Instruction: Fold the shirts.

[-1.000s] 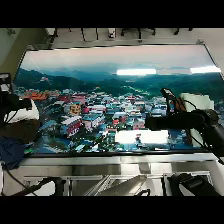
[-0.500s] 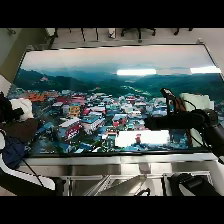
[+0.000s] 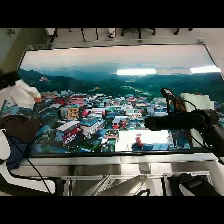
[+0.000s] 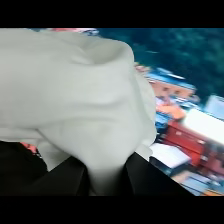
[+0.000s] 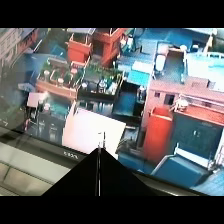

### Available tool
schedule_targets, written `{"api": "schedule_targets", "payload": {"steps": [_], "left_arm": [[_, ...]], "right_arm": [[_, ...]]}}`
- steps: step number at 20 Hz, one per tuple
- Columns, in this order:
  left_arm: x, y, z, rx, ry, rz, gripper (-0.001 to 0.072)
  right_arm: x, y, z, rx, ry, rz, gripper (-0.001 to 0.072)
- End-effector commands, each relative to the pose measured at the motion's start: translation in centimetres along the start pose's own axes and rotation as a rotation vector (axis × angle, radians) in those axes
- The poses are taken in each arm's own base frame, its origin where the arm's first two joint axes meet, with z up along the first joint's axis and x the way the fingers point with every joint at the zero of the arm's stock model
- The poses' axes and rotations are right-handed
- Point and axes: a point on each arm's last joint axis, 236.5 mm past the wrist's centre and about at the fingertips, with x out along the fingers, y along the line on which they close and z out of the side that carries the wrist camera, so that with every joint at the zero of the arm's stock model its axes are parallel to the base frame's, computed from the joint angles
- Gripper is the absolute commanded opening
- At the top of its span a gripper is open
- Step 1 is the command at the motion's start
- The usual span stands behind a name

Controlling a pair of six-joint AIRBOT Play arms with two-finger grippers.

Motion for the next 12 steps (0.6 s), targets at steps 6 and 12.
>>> {"api": "schedule_targets", "payload": {"steps": [6, 12], "left_arm": [[-18.6, -33.0, -15.3, 0.433, 0.118, -0.719, 0.0022], [-16.0, -43.5, -30.6, 0.563, 0.287, -0.782, 0.0022]], "right_arm": [[0.0, 0.1, 0.0, 0.000, -0.001, 0.002, 0.0024], [0.0, 0.3, -0.4, 0.006, 0.015, 0.012, 0.0024]]}}
